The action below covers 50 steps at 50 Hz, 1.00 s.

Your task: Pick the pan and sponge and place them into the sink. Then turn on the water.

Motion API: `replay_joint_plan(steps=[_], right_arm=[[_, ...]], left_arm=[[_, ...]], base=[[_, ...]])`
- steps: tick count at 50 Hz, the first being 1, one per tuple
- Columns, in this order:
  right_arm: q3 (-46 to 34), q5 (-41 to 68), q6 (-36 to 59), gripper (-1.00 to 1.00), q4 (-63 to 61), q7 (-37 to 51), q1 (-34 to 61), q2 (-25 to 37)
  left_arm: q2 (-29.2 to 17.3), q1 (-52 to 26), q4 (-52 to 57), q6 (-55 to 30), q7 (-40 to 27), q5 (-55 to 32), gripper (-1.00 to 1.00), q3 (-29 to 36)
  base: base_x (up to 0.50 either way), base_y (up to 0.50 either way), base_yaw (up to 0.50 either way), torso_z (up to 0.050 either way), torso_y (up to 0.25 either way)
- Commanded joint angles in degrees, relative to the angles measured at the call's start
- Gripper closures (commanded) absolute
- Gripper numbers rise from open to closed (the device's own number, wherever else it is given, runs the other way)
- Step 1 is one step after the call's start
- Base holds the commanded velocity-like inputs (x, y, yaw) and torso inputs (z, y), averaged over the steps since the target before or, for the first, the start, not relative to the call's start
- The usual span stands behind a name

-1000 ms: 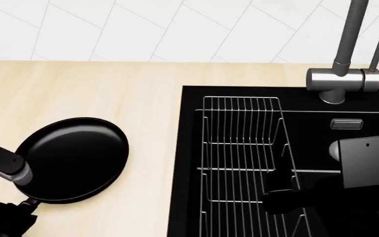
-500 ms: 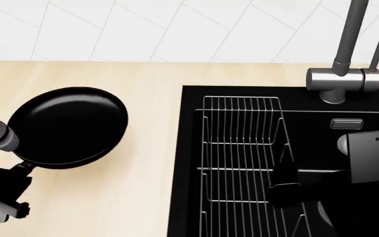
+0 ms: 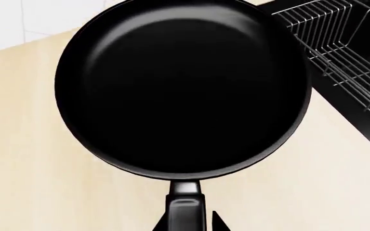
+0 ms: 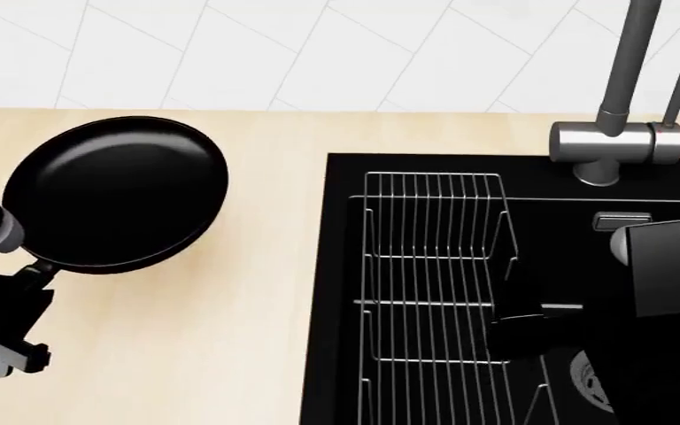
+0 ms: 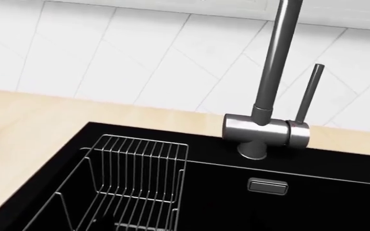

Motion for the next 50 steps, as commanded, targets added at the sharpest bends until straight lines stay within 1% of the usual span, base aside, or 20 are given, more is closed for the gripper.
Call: replay_joint_plan(steps=[1, 5, 10, 11, 12, 16, 17, 18, 20, 22, 23, 24, 25, 27, 32, 39, 41, 44, 45, 50], right_arm=[[-0.7, -0.8, 0.5, -1.0, 0.0, -0.3, 0.6, 0.1], [-0.8, -0.9, 0.5, -1.0, -0.4, -0.2, -0.1, 0.4], [-0.2, -0.2, -0.5, -1.0, 0.1, -1.0, -0.7, 0.3], [-0.4, -0.4, -0.4, -1.0, 0.1, -1.0, -0.6, 0.3], [-0.3, -0.5, -0.7, -1.0, 0.1, -1.3, -0.6, 0.2], [-0.7, -0.9, -0.4, -1.0, 0.2, -1.3, -0.6, 0.1], [-0.7, -0.9, -0.4, -1.0, 0.2, -1.2, -0.6, 0.1], [-0.6, -0.8, -0.4, -1.0, 0.2, -1.2, -0.6, 0.1], [-0.7, -0.7, -0.3, -1.0, -0.1, -1.4, -0.5, 0.1], [-0.8, -0.5, 0.0, -1.0, -0.3, -1.4, -0.2, 0.1], [-0.8, -0.4, 0.1, -1.0, -0.3, -1.5, -0.2, 0.1], [-0.7, -0.4, -0.1, -1.0, -0.2, -1.5, -0.2, 0.1], [-0.6, -0.4, -0.1, -1.0, -0.1, -1.5, -0.2, 0.1], [-0.6, -0.4, -0.2, -1.0, -0.1, -1.6, -0.3, 0.1], [-0.4, -0.4, -0.3, -1.0, -0.2, -1.5, -0.3, 0.2], [0.2, 0.2, -1.2, -1.0, -0.5, -1.9, -1.0, 0.4], [0.3, 0.2, -1.3, -1.0, -0.5, -2.0, -1.1, 0.4], [0.3, 0.3, -1.1, -1.0, -0.7, -1.8, -0.9, 0.3], [0.3, 0.3, -1.1, -1.0, -0.7, -1.8, -0.9, 0.3], [0.2, 0.2, -1.0, -1.0, -0.5, -1.9, -0.8, 0.2]], left_arm=[[1.1, -1.6, 0.5, 0.2, -1.6, 1.2, 1.0, -1.2], [-2.5, -1.6, 1.0, 0.4, 2.6, 1.9, 1.0, -1.4], [1.0, -1.8, 0.6, 0.1, -1.1, 1.5, 1.0, -0.8], [0.5, -1.7, 0.8, 0.1, -0.7, 1.5, 1.0, -0.9], [-2.3, -1.3, 1.3, 0.5, 2.4, 2.0, 1.0, -1.1], [-1.4, -1.4, 0.9, 0.6, 1.9, 2.3, 1.0, -0.7], [0.8, -1.4, 0.6, 0.5, -0.3, 2.0, 1.0, -0.4], [1.7, -1.6, 0.4, 0.4, -1.2, 1.9, 1.0, -0.3], [2.3, -1.5, 0.4, 0.3, -1.5, 1.9, 1.0, 0.0], [0.0, -1.6, 0.6, 0.5, 1.2, 2.3, 1.0, -0.1], [0.0, -1.7, 0.5, 0.6, 1.3, 2.3, 1.0, -0.2], [1.8, -1.8, 0.1, 0.6, -0.3, 2.3, 1.0, 0.1], [2.2, -1.8, 0.0, 0.5, -0.6, 2.4, 1.0, 0.2], [0.4, -1.7, 0.5, 0.7, 1.2, 2.6, 1.0, 0.1], [2.7, -1.8, 0.3, 0.7, -0.7, 2.9, 1.0, 0.8], [1.0, -1.2, 0.5, 1.8, 1.3, 3.8, 1.0, 0.8], [2.1, -1.4, 0.0, 1.8, 0.9, 4.2, 1.0, 1.3], [0.2, -1.7, 0.4, 1.8, 2.7, 3.9, 1.0, 0.8], [1.7, -1.6, 0.2, 1.9, 1.5, 4.1, 1.0, 1.1], [2.0, -1.3, 0.0, 2.3, 1.5, 4.2, 1.0, 1.2]], base=[[0.0, 0.0, 0.0, 0.0, 0.0], [0.0, -0.21, 0.0, 0.0, 0.003], [0.0, -0.27, 0.0, 0.003, 0.002], [0.0, -0.3, 0.0, 0.0, 0.0], [0.0, -0.5, 0.0, 0.0, 0.0], [0.0, -0.5, 0.0, 0.0, 0.002], [0.0, -0.5, 0.0, 0.0, 0.0], [0.0, -0.5, 0.0, 0.0, 0.0], [0.0, -0.5, 0.0, 0.0, 0.0], [0.0, -0.5, 0.0, 0.0, 0.005], [0.0, -0.5, 0.0, 0.0, 0.0], [0.0, -0.5, 0.0, 0.0, 0.0], [0.0, -0.5, 0.0, 0.0, 0.0], [0.0, -0.5, 0.0, 0.0, 0.005], [0.0, -0.5, 0.0, 0.0, 0.0], [0.0, -0.35, 0.0, 0.001, 0.003], [0.0, -0.31, 0.0, 0.0, 0.0], [0.0, -0.31, 0.0, 0.0, 0.0], [0.0, -0.3, 0.0, 0.0, 0.01], [0.0, -0.31, 0.0, 0.0, 0.0]])
